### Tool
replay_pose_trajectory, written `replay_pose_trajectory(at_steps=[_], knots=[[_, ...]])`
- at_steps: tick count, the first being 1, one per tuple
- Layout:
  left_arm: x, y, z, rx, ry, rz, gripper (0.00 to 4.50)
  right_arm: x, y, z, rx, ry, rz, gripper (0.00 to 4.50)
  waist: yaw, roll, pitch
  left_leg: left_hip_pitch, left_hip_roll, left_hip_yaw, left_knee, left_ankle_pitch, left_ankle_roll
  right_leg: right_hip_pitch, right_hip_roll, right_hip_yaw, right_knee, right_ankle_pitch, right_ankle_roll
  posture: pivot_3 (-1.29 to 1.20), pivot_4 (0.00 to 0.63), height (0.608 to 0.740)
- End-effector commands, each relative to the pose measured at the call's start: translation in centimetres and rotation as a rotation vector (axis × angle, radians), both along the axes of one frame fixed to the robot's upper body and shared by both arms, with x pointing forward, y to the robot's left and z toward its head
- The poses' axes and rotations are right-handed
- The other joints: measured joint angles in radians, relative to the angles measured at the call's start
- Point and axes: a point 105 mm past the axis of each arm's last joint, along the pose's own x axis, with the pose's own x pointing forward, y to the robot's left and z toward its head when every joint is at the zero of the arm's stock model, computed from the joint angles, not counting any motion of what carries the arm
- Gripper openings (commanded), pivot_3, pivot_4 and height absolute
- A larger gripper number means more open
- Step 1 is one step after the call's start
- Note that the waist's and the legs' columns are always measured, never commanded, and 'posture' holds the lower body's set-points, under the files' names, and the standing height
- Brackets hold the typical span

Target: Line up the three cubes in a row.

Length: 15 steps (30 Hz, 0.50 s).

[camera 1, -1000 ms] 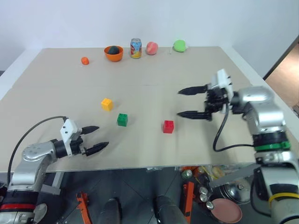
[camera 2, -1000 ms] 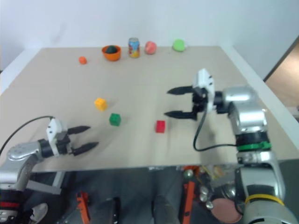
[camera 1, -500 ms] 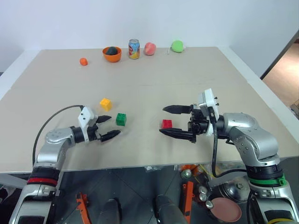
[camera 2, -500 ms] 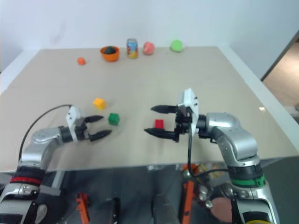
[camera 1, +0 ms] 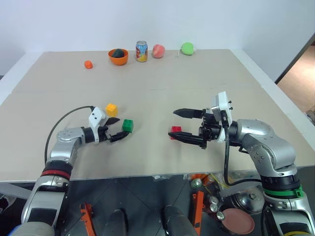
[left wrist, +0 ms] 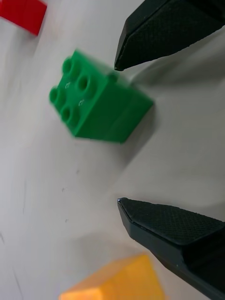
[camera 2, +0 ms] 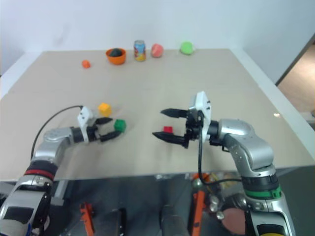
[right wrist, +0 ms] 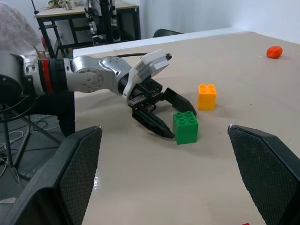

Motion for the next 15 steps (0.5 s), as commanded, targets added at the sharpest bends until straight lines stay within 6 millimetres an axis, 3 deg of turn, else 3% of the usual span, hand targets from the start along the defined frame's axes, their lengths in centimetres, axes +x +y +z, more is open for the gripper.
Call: replay_pose_trajectory(at_steps=[1, 15], knots=[[0.39, -0.47, 1.09, -0.005, -0.033, -0.038, 4.5, -0.53, -0.11, 1.35, 0.011, -0.066, 0.006, 4.46, 0.0, 0.0, 0.0, 0.0, 0.0, 0.0, 0.0, 0.0, 0.0, 0.0, 0.0, 0.0, 0.0, 0.0, 0.0, 0.0, 0.15, 0.74], [0.93, -1.12, 1.5, -0.007, -0.005, -0.115, 4.5, -0.34, -0.34, 1.23, 0.006, -0.071, -0.014, 4.46, 0.0, 0.0, 0.0, 0.0, 0.0, -0.001, 0.0, 0.0, 0.0, 0.0, 0.0, 0.0, 0.001, -0.001, 0.0, 0.0, 0.15, 0.74]])
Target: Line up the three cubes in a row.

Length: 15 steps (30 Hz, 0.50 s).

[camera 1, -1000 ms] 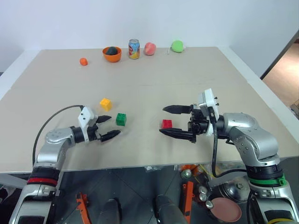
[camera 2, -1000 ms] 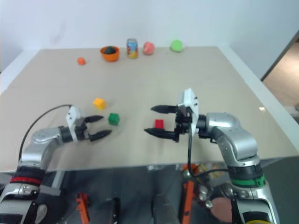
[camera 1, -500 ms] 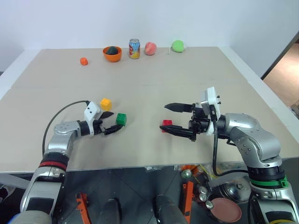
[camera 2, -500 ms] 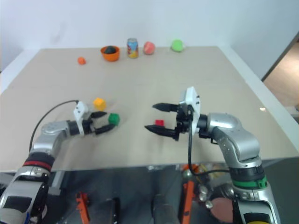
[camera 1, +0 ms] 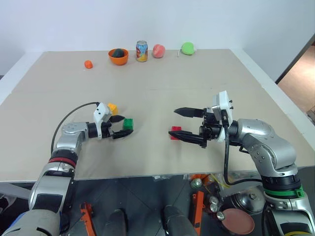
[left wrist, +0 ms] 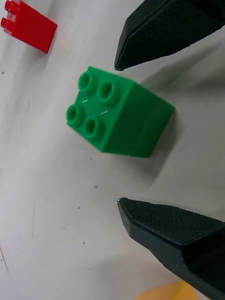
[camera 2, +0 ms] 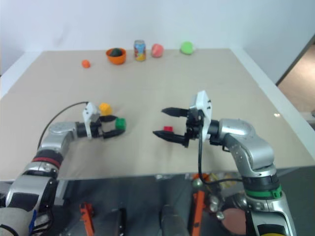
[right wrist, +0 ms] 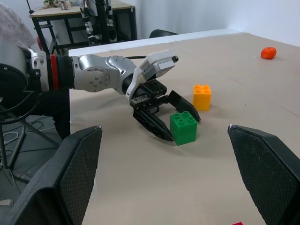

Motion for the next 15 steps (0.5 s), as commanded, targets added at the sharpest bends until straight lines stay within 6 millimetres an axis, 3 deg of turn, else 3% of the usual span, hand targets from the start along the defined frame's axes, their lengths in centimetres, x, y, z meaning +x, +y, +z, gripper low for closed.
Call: replay_pose_trajectory(at_steps=[1, 2, 3, 11, 15], knots=[[0.32, 0.03, 1.04, 0.002, -0.039, -0.01, 4.5, -0.46, -0.23, 1.09, 0.006, -0.06, -0.002, 4.46, 0.0, 0.0, 0.0, 0.0, 0.0, 0.0, 0.0, 0.0, 0.0, 0.0, 0.0, 0.0, 0.0, 0.0, 0.0, 0.0, 0.15, 0.74], [0.33, 0.03, 1.03, 0.002, -0.038, -0.012, 4.0, -0.43, -0.24, 1.09, 0.006, -0.06, -0.004, 4.5, 0.0, 0.0, 0.0, 0.0, 0.0, 0.0, 0.0, 0.0, 0.0, 0.0, 0.0, 0.0, 0.0, 0.0, 0.0, 0.0, 0.15, 0.74], [0.34, 0.03, 1.03, 0.002, -0.037, -0.012, 3.95, -0.41, -0.24, 1.1, 0.006, -0.06, -0.005, 4.5, 0.0, 0.0, 0.0, 0.0, 0.0, 0.0, 0.0, 0.0, 0.0, 0.0, 0.0, 0.0, 0.0, 0.0, 0.0, 0.0, 0.15, 0.74], [0.36, 0.07, 0.99, 0.008, -0.032, -0.02, 1.28, -0.23, -0.3, 1.13, 0.004, -0.063, -0.01, 4.5, 0.0, 0.0, 0.0, 0.0, 0.0, 0.0, 0.0, 0.0, 0.0, 0.0, 0.0, 0.0, 0.0, 0.0, 0.0, 0.0, 0.15, 0.74], [0.27, 0.05, 0.96, 0.024, -0.04, -0.031, 1.28, -0.14, -0.26, 1.06, -0.002, -0.065, -0.01, 4.5, 0.0, 0.0, 0.0, 0.0, 0.0, 0.0, 0.0, 0.0, 0.0, 0.0, 0.0, 0.0, 0.001, 0.0, 0.0, 0.0, 0.15, 0.74]])
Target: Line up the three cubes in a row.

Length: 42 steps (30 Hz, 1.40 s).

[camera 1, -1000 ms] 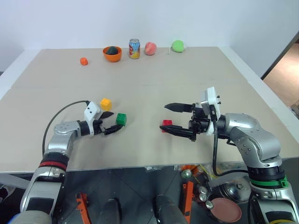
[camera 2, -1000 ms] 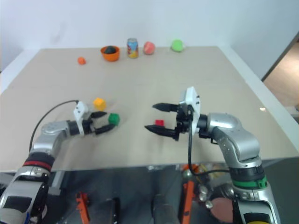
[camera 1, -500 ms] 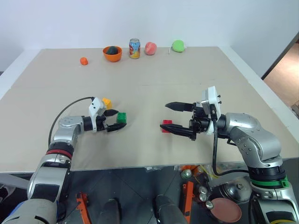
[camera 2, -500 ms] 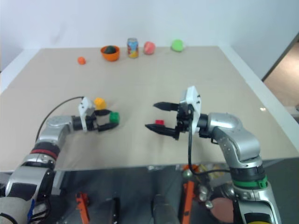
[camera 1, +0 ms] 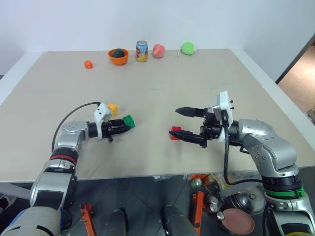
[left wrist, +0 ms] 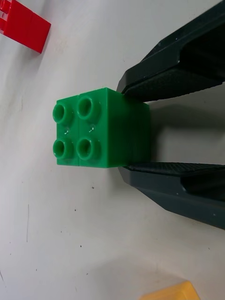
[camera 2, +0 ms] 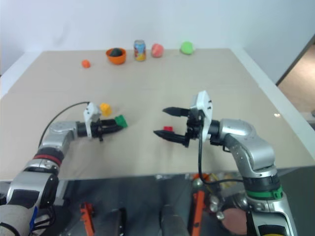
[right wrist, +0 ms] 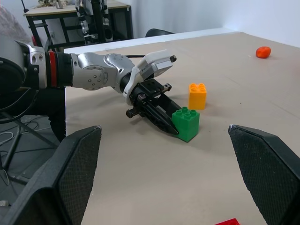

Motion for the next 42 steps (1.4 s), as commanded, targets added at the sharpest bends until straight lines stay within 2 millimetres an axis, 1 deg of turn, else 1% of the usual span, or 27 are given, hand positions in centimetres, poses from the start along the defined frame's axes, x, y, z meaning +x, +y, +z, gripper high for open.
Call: replay_pose_trajectory(at_steps=[1, 4, 10, 13, 15, 18, 22, 25, 29, 35, 42], knots=[[0.2, -0.1, 1.3, 0.011, -0.057, -0.03, 1.28, -0.2, -0.1, 1.1, -0.001, -0.06, 0.005, 4.5, 0.0, 0.0, 0.0, 0.0, 0.0, 0.0, 0.0, 0.0, 0.0, 0.0, 0.0, 0.0, 0.0, 0.0, 0.0, 0.0, 0.15, 0.74], [-0.3, -0.9, 1.6, 0.023, -0.084, -0.086, 1.28, -0.2, -0.1, 1.2, -0.001, -0.062, 0.005, 4.5, 0.0, 0.0, 0.0, 0.0, 0.0, 0.0, 0.0, 0.0, 0.0, 0.0, 0.0, 0.0, 0.0, 0.0, 0.0, 0.0, 0.15, 0.74], [-2.1, -3.9, 2.0, 0.067, -0.144, -0.291, 1.28, -0.4, -0.8, 1.6, 0.004, -0.061, -0.003, 4.5, 0.0, 0.0, 0.0, -0.001, 0.0, 0.0, 0.0, 0.0, 0.0, 0.0, 0.0, 0.0, 0.0, 0.0, 0.0, 0.0, 0.15, 0.74], [-2.9, -5.2, 1.4, 0.104, -0.145, -0.37, 1.28, -0.9, -1.7, 1.5, -0.004, -0.048, -0.017, 4.5, 0.001, 0.0, 0.0, 0.0, 0.0, 0.0, 0.0, 0.0, 0.0, 0.0, 0.0, 0.0, 0.0, 0.0, 0.0, 0.0, 0.15, 0.74], [-3.2, -5.5, 0.9, 0.122, -0.132, -0.397, 1.28, -1.2, -2.3, 1.3, -0.014, -0.035, -0.027, 4.5, 0.001, 0.0, 0.0, 0.0, 0.0, 0.0, 0.0, 0.0, 0.0, 0.0, 0.0, 0.0, 0.0, -0.001, 0.0, 0.0, 0.15, 0.74], [-3.4, -5.8, 0.1, 0.163, -0.11, -0.431, 1.28, -1.7, -3.7, 0.3, -0.053, -0.007, -0.061, 4.5, 0.0, 0.0, 0.0, 0.0, 0.0, 0.0, 0.0, 0.0, 0.0, 0.0, 0.0, 0.0, 0.0, -0.001, 0.0, 0.0, 0.15, 0.74], [-2.9, -6.1, -0.2, 0.201, -0.094, -0.448, 1.28, -2.3, -6.4, -1.4, -0.099, 0.055, -0.134, 4.5, 0.002, 0.0, 0.0, 0.0, -0.001, -0.001, 0.0, 0.0, 0.0, 0.001, 0.0, 0.0, 0.0, -0.001, 0.0, 0.0, 0.15, 0.74], [-2.4, -6.6, 0.3, 0.192, -0.095, -0.446, 1.28, -2.6, -7.6, -2.2, -0.117, 0.086, -0.164, 4.5, 0.002, 0.0, 0.0, 0.0, -0.001, -0.001, 0.001, 0.0, 0.0, 0.001, -0.001, 0.0, 0.0, -0.001, 0.0, 0.0, 0.15, 0.74], [-1.8, -7.9, 1.0, 0.176, -0.101, -0.449, 1.28, -2.6, -8.7, -2.9, -0.131, 0.111, -0.206, 4.5, 0.0, 0.0, 0.0, 0.001, -0.002, -0.001, 0.002, 0.0, 0.0, 0.001, -0.001, 0.0, 0.0, 0.0, 0.0, 0.0, 0.15, 0.74], [-1.4, -8.7, 1.4, 0.178, -0.111, -0.447, 1.28, -2.5, -8.4, -3.0, -0.121, 0.11, -0.219, 4.5, -0.001, 0.0, 0.0, 0.0, -0.002, -0.001, 0.001, 0.0, 0.0, 0.001, 0.0, 0.0, 0.0, -0.001, 0.0, 0.0, 0.15, 0.74], [-0.9, -8.1, 1.3, 0.197, -0.111, -0.405, 1.28, -2.5, -8.2, -2.8, -0.117, 0.103, -0.221, 4.5, -0.001, 0.0, 0.0, 0.0, -0.002, -0.002, 0.001, 0.0, 0.0, 0.001, -0.001, 0.0, 0.0, -0.001, 0.001, 0.0, 0.15, 0.74]])
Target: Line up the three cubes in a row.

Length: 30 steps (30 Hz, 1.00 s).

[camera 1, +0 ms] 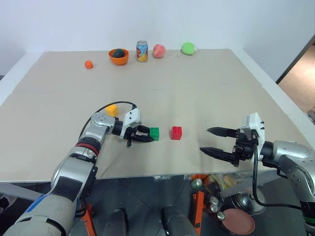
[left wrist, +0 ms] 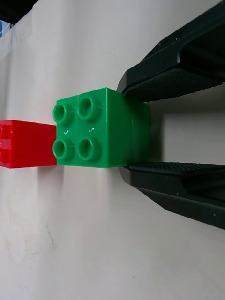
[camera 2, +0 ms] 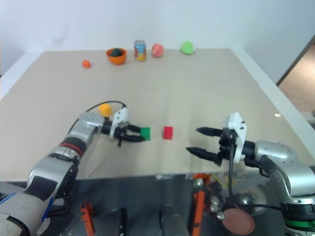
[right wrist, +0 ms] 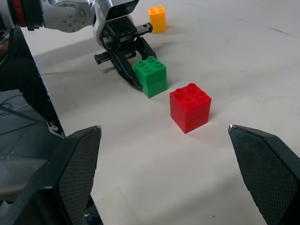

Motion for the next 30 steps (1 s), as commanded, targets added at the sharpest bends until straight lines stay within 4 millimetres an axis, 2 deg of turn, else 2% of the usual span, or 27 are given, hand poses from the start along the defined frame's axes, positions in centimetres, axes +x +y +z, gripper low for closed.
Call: replay_pose_trajectory(at_steps=[1, 9, 14, 16, 22, 25, 30], knots=[[0.8, 0.5, 1.2, -0.006, -0.043, 0.034, 1.28, -0.2, 0.2, 1.4, 0.004, -0.057, 0.009, 4.5, 0.0, 0.0, 0.0, 0.0, 0.0, 0.0, 0.0, 0.0, 0.0, 0.0, 0.0, 0.0, 0.0, 0.0, 0.0, 0.0, 0.15, 0.74], [1.0, 1.2, 0.8, 0.003, -0.032, 0.066, 1.28, -0.1, 0.3, 1.6, -0.003, -0.064, 0.014, 4.5, 0.0, 0.0, 0.0, 0.001, 0.0, 0.0, 0.0, 0.0, 0.0, 0.0, 0.0, 0.0, 0.0, 0.0, 0.0, 0.0, 0.15, 0.74], [0.4, 1.0, 0.4, -0.003, 0.019, 0.034, 1.28, 0.1, 0.2, 1.6, -0.008, -0.064, 0.014, 4.5, 0.0, 0.0, 0.0, 0.001, 0.0, 0.0, 0.0, 0.0, 0.0, 0.0, 0.0, 0.0, 0.0, 0.0, 0.0, 0.0, 0.15, 0.74], [0.0, 1.1, 0.4, -0.01, 0.078, 0.005, 2.32, 0.2, 0.2, 1.6, -0.009, -0.066, 0.015, 4.5, -0.001, 0.0, 0.0, 0.001, 0.0, 0.0, 0.0, 0.0, 0.0, 0.0, 0.0, 0.0, 0.0, 0.0, 0.0, 0.0, 0.15, 0.74], [0.3, 1.1, 1.2, -0.044, 0.008, 0.015, 4.24, 0.5, 0.4, 1.9, -0.007, -0.073, 0.025, 4.5, 0.0, 0.0, 0.0, 0.0, 0.0, 0.0, 0.0, 0.0, 0.0, 0.0, 0.0, 0.0, 0.0, 0.0, 0.0, 0.0, 0.15, 0.74], [0.6, 1.6, 1.6, -0.057, -0.012, 0.043, 4.24, 0.7, 0.6, 2.2, 0.003, -0.082, 0.035, 4.5, -0.001, 0.0, 0.0, 0.0, 0.0, 0.0, 0.0, 0.0, 0.0, 0.0, 0.0, 0.0, 0.0, 0.0, 0.0, 0.0, 0.15, 0.74], [0.6, 3.6, 1.6, -0.015, -0.047, 0.059, 4.24, 1.0, 1.2, 2.8, 0.01, -0.096, 0.064, 4.5, -0.002, 0.0, 0.0, 0.001, 0.0, 0.0, 0.0, 0.0, 0.0, 0.0, 0.0, 0.0, 0.001, 0.0, 0.0, 0.0, 0.15, 0.74]])
